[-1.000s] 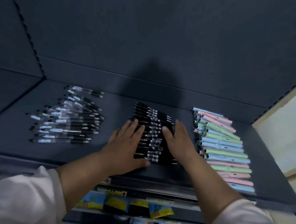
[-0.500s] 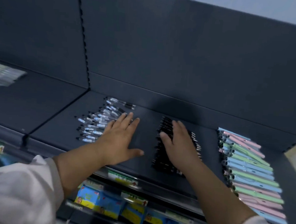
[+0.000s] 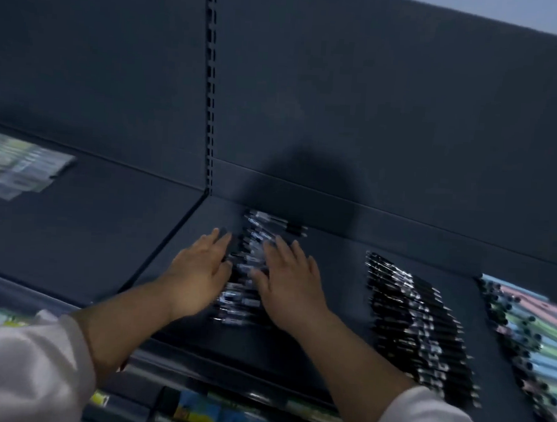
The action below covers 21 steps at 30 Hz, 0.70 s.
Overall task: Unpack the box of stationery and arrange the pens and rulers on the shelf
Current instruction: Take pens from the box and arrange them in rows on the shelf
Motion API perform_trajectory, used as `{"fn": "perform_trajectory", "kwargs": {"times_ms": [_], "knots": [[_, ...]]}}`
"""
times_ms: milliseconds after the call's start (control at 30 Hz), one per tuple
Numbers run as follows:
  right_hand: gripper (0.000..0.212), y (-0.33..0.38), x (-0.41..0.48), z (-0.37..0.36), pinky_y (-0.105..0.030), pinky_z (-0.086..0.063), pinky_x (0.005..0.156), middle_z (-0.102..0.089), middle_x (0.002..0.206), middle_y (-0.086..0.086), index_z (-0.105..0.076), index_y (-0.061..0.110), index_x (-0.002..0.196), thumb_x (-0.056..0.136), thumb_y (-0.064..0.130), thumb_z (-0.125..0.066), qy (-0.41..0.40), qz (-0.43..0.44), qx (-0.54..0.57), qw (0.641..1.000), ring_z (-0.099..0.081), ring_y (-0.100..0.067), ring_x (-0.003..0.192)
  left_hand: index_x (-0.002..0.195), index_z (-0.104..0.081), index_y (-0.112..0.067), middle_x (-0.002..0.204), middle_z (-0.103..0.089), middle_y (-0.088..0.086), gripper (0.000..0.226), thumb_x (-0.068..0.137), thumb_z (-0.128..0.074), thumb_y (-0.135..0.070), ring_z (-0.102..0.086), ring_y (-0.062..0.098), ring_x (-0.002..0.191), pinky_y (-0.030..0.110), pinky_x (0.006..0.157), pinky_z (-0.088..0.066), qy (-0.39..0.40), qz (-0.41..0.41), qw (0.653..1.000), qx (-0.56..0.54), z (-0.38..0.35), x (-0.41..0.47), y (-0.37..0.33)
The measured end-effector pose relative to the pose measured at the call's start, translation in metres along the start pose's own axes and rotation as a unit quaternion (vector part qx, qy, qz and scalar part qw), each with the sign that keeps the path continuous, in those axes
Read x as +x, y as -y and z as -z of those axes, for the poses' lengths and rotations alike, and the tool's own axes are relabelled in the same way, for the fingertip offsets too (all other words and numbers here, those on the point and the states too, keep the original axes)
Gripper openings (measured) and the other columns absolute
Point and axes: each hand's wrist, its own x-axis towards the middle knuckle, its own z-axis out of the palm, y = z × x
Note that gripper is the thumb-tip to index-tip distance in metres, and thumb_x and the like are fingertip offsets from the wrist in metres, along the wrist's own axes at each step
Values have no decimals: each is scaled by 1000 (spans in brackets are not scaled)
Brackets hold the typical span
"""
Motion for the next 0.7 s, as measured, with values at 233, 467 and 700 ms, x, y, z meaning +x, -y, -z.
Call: {"fn": "perform_trajectory", "kwargs": {"times_ms": [233, 467, 700], "knots": [[74, 9, -9, -15, -47, 4, 118, 14, 159, 13, 12, 32, 151, 86, 67, 1, 45, -45, -99, 993, 13, -21, 147, 152, 0, -24, 160, 7, -4, 56, 103, -25, -31, 8, 13, 146, 30, 117, 2, 33, -48, 997, -48, -17, 19, 7], [73, 25, -15, -20, -44, 15, 115, 8, 160, 13, -2, 34, 152, 88, 67, -11, -8, -67, -28, 997, 18, -19, 146, 152, -14, -24, 160, -3, -8, 52, 102, -29, -25, -1, 4, 145, 23, 116, -2, 1, -53, 971, -233, -15, 16, 11], [89, 30, -32, -21, -44, 10, 118, 17, 159, 13, 9, 38, 150, 68, 74, 11, 15, -102, -34, 994, 25, -17, 144, 152, -9, -21, 160, -4, -2, 52, 103, -25, -28, 0, 10, 146, 28, 118, 1, 20, -79, 987, -138, -12, 27, 25]]}}
